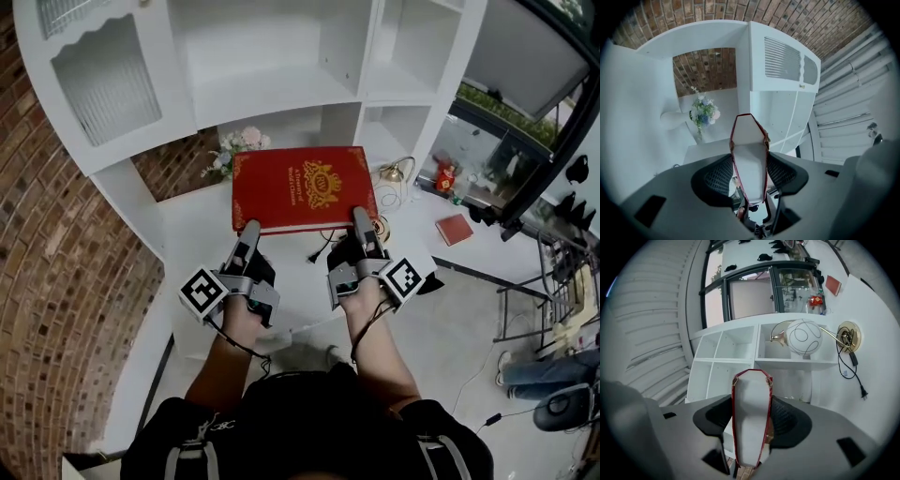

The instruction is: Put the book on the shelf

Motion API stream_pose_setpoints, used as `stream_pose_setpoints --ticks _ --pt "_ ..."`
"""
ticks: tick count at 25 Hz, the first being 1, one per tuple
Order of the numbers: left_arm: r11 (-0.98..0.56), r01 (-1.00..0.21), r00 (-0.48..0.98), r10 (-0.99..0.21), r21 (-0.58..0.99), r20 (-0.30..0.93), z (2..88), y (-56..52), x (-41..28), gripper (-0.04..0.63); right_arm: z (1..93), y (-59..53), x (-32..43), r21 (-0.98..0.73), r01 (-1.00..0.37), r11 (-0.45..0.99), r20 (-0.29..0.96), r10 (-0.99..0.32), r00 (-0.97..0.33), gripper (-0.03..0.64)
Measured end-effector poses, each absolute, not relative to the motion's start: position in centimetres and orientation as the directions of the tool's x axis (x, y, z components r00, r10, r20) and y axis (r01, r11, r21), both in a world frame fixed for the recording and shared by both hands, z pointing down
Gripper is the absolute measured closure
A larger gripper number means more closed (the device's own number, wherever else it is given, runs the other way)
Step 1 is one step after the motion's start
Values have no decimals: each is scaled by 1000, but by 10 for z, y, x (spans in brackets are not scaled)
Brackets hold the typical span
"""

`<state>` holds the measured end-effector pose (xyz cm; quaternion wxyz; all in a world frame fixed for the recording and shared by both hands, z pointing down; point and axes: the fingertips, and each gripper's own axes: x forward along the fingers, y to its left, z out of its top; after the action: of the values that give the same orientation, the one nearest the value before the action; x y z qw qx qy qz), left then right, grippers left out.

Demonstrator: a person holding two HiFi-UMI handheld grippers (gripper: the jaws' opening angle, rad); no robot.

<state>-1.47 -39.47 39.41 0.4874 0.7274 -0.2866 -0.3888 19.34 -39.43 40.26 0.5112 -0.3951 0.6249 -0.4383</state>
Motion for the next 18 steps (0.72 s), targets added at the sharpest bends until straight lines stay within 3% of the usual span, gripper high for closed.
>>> stream_pose_setpoints --ticks 18 --pt "-439 -132 364 -855 889 -369 344 -439 10 355 351 -477 216 -912 19 410 -391 -854 -344 354"
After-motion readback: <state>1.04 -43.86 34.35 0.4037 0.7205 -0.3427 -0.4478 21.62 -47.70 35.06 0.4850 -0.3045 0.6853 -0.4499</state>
